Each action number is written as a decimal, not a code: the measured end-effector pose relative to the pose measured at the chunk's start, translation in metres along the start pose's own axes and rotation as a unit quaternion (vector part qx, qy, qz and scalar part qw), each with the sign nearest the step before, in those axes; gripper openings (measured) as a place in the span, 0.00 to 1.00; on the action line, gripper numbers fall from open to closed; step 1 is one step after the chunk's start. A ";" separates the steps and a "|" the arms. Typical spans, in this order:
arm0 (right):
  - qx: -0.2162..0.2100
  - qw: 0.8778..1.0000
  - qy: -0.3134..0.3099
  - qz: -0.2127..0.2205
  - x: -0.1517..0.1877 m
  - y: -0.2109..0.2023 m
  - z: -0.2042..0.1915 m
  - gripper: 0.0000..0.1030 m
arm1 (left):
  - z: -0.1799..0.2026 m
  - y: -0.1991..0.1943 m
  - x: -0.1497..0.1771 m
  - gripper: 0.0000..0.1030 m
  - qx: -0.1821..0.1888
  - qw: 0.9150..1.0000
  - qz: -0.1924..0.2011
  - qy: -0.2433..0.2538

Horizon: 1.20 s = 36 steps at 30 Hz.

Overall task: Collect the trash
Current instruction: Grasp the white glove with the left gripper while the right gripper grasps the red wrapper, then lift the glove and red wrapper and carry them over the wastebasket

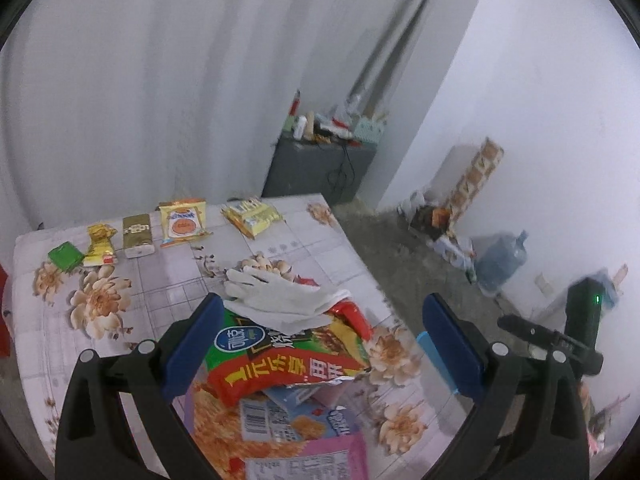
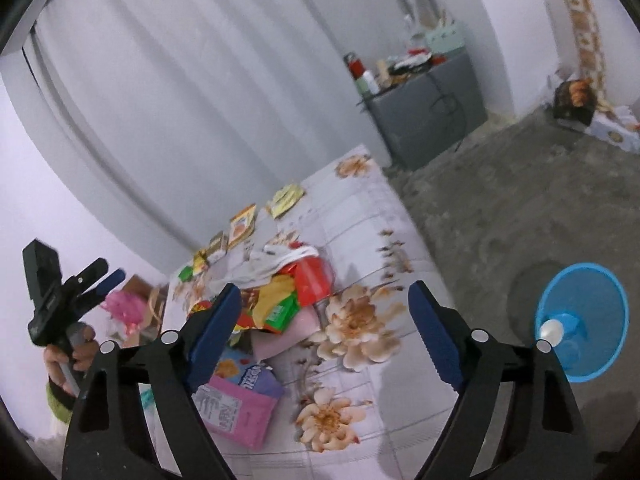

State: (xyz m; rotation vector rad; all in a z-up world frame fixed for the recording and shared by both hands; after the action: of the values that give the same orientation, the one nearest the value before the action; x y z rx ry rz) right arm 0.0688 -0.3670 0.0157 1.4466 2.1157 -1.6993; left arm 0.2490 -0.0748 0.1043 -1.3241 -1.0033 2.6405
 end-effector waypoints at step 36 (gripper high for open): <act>-0.028 0.974 -0.116 -0.190 0.008 0.191 -0.044 0.50 | -0.064 0.213 0.026 0.26 -0.033 0.945 -0.320 0.064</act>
State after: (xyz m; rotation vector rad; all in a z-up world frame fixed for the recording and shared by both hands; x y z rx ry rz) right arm 0.2155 -0.3367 -0.1109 0.8140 2.3927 -1.7982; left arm 0.3328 -0.2019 -0.0599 -0.9414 -1.2479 2.0249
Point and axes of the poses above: each gripper's, at about its wrist camera, not at the fingertips, and y roughly the way its jaws point, z to its right, x to its underside, the point moved 4 cm from there along y, roughly the way its jaws point, and after that the axes turned 12 degrees about x, right-handed, at the moved point
